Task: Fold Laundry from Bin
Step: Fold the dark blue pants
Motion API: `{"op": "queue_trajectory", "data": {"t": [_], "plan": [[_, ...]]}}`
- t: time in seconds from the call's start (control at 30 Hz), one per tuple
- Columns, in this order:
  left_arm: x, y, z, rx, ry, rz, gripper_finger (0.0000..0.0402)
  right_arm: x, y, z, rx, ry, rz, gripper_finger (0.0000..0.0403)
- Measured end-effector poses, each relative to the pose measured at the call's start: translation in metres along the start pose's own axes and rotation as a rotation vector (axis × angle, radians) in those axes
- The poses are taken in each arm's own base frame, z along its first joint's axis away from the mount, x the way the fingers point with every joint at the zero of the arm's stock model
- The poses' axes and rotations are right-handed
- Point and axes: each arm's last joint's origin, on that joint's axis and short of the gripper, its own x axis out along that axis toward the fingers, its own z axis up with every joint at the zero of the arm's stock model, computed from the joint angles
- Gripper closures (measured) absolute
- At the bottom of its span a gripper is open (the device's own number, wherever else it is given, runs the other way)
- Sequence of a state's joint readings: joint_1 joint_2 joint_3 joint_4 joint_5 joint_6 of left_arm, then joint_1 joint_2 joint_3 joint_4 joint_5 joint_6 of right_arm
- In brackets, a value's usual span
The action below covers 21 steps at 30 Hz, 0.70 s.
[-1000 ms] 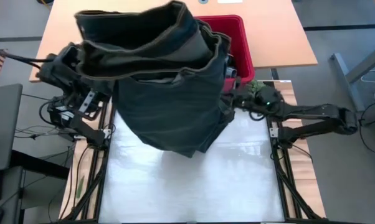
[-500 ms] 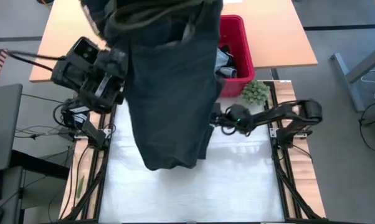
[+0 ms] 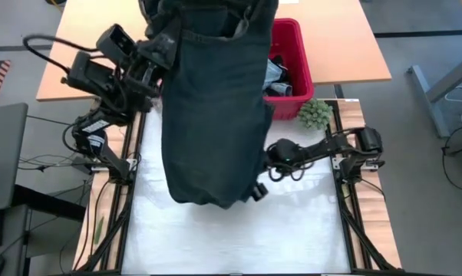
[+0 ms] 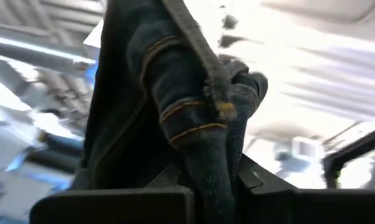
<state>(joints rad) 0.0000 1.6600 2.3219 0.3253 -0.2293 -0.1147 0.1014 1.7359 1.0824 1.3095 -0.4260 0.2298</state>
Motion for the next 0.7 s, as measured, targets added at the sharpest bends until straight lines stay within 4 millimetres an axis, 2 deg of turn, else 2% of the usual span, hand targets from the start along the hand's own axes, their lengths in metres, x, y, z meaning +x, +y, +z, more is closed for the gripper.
{"op": "queue_trajectory", "data": {"t": [0.13,0.4,0.53,0.7], "plan": [[-0.001,0.008,0.004,0.061,0.046,0.120,0.0386,0.005,0.015,0.036,-0.039,-0.070,0.054,0.0387],[-0.004,0.031,-0.005,0.266,0.173,0.418,0.0386,0.007,0.044,0.087,-0.057,-0.187,0.119,0.0387],[-0.004,0.043,-0.009,0.308,0.233,0.452,0.0386,0.005,0.056,0.123,-0.074,-0.256,0.140,0.0387],[-0.006,0.060,-0.015,0.370,0.325,0.494,0.0386,0.001,0.064,0.166,-0.087,-0.227,0.072,0.0387]]}}
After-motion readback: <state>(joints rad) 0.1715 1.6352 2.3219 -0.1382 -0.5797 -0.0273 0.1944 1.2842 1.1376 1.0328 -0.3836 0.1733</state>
